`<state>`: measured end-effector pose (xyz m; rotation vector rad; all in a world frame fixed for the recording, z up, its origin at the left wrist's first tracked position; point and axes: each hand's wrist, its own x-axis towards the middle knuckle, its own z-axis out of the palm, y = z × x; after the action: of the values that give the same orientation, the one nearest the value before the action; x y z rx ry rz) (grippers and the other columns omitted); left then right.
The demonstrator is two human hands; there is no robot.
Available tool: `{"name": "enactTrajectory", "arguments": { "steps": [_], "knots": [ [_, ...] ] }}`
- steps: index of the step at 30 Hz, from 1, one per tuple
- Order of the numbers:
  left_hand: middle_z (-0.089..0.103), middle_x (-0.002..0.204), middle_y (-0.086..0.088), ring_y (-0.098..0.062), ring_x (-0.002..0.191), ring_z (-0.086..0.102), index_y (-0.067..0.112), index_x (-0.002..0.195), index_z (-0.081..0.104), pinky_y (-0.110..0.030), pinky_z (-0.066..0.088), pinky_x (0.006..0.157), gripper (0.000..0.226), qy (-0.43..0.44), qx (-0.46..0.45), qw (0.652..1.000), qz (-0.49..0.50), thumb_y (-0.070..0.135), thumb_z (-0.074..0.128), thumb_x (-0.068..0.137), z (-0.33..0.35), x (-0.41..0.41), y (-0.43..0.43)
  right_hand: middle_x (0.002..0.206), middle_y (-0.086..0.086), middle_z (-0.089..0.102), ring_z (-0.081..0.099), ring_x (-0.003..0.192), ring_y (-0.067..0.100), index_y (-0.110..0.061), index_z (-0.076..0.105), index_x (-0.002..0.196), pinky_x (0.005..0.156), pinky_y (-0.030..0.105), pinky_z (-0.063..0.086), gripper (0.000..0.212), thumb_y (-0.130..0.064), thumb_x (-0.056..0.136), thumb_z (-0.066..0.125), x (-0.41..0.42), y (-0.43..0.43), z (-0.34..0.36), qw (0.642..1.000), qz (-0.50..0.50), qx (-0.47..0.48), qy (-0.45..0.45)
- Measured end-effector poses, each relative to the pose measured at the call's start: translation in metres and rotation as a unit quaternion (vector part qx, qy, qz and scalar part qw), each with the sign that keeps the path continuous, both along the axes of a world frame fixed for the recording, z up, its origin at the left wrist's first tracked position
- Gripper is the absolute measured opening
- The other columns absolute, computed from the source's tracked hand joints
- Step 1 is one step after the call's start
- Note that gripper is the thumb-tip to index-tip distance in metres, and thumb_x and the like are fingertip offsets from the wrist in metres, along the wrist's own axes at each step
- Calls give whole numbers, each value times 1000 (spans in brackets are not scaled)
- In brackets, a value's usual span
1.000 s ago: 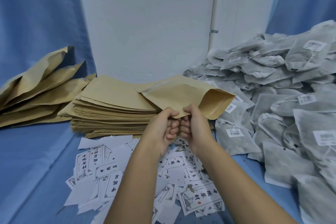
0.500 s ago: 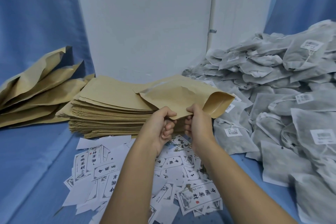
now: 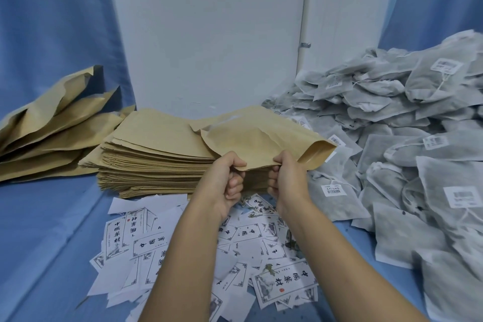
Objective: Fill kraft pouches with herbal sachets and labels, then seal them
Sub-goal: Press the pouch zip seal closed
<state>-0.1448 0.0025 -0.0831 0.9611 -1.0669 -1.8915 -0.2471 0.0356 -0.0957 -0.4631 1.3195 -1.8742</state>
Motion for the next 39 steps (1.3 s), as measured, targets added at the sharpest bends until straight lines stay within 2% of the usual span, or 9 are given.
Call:
{"name": "enactTrajectory", "arguments": {
  "steps": [4, 6, 10, 16, 23, 26, 30, 36, 39],
  "knots": [
    [32, 42, 2, -14, 37, 24, 16, 54, 37, -20, 18, 39, 29, -15, -57, 980, 188, 15, 51, 80, -3, -17, 10, 37, -8, 33, 24, 29, 6, -15, 37, 59, 32, 17, 22, 29, -16, 88, 43, 11, -2, -2, 999, 32, 3, 20],
    [39, 46, 0, -16, 40, 32, 14, 57, 43, -20, 25, 41, 25, -28, -79, 970, 227, 15, 53, 80, -5, -25, 17, 37, -7, 36, 28, 29, 7, -14, 38, 58, 33, 18, 25, 31, -17, 88, 42, 15, -1, -2, 998, 56, -3, 26],
    [39, 34, 4, -7, 25, 29, 9, 61, 47, -10, 22, 31, 23, -13, -50, 980, 191, 10, 53, 83, -4, -27, 19, 35, -6, 35, 28, 26, 7, -14, 36, 56, 31, 16, 23, 34, -19, 89, 41, 15, 2, 0, 997, 72, -6, 19],
    [37, 42, 3, -9, 30, 28, 13, 58, 44, -11, 22, 34, 25, 5, -65, 976, 209, 7, 53, 81, -7, -33, 20, 35, -8, 26, 19, 26, 7, -17, 29, 58, 29, 15, 17, 30, -14, 86, 40, 12, 0, -1, 996, 54, -43, -56],
    [44, 41, 9, -17, 45, 38, 18, 56, 49, -26, 29, 47, 21, -10, -107, 962, 253, 16, 58, 75, -8, -34, 16, 36, -8, 28, 20, 28, 7, -16, 32, 60, 31, 15, 17, 27, -16, 86, 41, 8, 0, 4, 998, 28, -27, -40],
    [44, 40, 9, -17, 46, 40, 17, 55, 49, -27, 30, 49, 22, -7, -95, 957, 273, 18, 59, 75, -9, -30, 13, 36, -8, 28, 18, 28, 6, -15, 34, 59, 30, 16, 14, 30, -20, 88, 42, 9, 1, 6, 997, 50, -22, -49],
    [48, 51, 6, -18, 48, 41, 15, 56, 48, -27, 32, 50, 19, -13, -102, 951, 292, 25, 57, 70, -8, -29, 13, 36, -8, 25, 16, 28, 7, -16, 31, 60, 31, 15, 13, 28, -12, 86, 40, 13, -1, 6, 996, 7, -48, -75],
    [46, 36, 4, -10, 26, 37, 10, 51, 51, -12, 28, 33, 30, -38, -82, 977, 193, 13, 56, 80, -3, -27, 19, 35, -6, 32, 23, 26, 8, -15, 34, 52, 31, 14, 19, 34, -16, 85, 43, 25, -1, -1, 997, 67, -27, -19],
    [35, 39, 3, -9, 28, 26, 13, 56, 43, -12, 21, 33, 28, -7, -68, 978, 199, 10, 57, 81, 1, -22, 15, 37, -8, 25, 15, 29, 7, -17, 31, 57, 30, 15, 13, 32, -17, 86, 44, 18, -2, 1, 994, 73, -46, -68]
  ]
}}
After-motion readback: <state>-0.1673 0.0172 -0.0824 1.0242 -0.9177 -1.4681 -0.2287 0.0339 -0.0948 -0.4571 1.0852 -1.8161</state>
